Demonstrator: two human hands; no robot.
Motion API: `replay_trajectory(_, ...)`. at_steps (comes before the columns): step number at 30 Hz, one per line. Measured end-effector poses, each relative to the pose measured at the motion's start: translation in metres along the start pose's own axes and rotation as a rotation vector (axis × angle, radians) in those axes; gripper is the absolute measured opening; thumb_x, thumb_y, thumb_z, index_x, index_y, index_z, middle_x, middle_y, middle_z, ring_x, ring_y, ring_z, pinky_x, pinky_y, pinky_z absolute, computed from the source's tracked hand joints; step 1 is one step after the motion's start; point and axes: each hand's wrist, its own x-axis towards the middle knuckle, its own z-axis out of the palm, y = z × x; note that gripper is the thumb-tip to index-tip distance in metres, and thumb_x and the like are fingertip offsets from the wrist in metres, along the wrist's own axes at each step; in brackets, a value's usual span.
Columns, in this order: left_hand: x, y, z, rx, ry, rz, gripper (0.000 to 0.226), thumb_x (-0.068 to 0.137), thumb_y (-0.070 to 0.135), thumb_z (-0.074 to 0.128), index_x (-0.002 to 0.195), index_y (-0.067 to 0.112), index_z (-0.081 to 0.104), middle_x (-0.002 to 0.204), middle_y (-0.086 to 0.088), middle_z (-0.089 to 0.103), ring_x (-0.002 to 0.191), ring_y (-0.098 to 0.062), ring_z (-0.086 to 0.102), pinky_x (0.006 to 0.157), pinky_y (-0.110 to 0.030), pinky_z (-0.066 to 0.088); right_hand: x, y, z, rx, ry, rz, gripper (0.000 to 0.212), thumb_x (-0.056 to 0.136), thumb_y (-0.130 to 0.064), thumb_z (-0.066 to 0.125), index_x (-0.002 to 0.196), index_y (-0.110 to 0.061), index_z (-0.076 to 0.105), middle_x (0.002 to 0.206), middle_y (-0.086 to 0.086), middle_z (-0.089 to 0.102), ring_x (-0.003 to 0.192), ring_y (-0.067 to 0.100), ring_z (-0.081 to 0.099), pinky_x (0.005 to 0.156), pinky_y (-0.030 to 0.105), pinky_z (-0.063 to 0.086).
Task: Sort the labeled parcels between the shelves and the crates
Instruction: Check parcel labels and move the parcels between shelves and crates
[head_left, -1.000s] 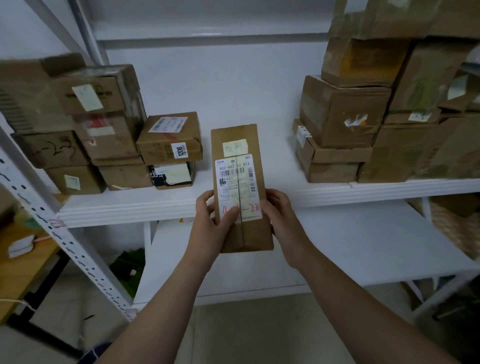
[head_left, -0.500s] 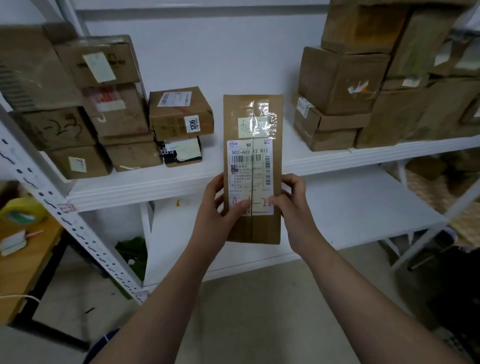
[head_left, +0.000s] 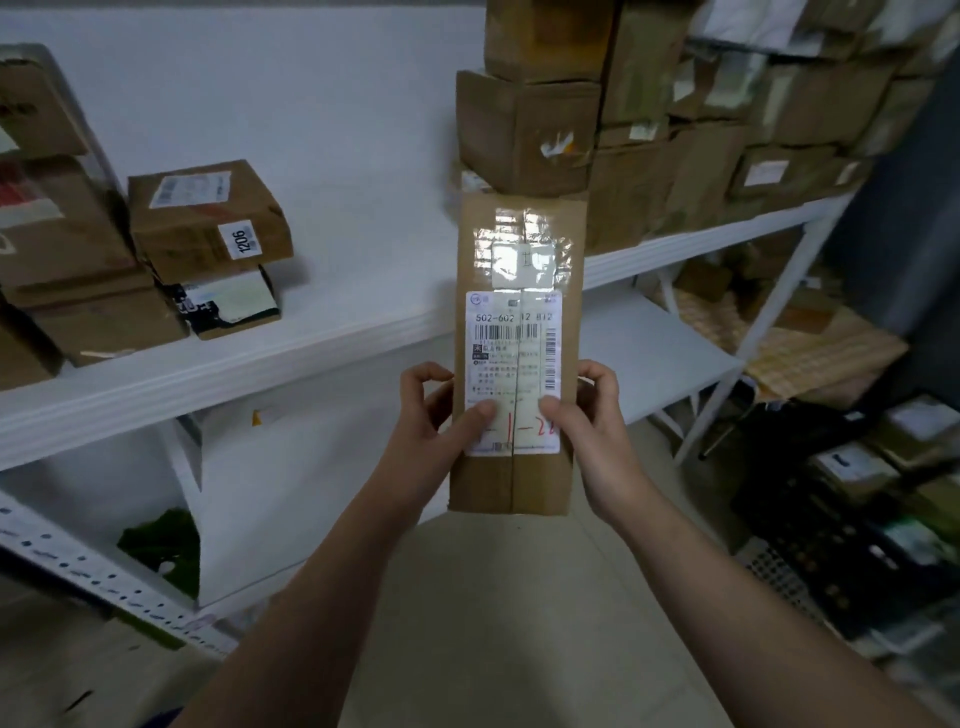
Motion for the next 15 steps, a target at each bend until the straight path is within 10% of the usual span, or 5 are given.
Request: replay_trajectory(15,0.023,-0.092,0.285,-0.027,-0.235,-0.099,0.059,0.071,0.036,0.073,0.122,0.041,0.043,0.117,0.000,0.064,0.099,-0.013,0.067,0.071,-0.026,0.057,-0.084,-0.029,-0.278,-0.118,0.334,0.078,0.030,0.091,-0.024,0.063,0.118,-0.031,0.051,0.103,-0.015,0.067,0.091,-0.001,0.066,0.070,0.013,0.052)
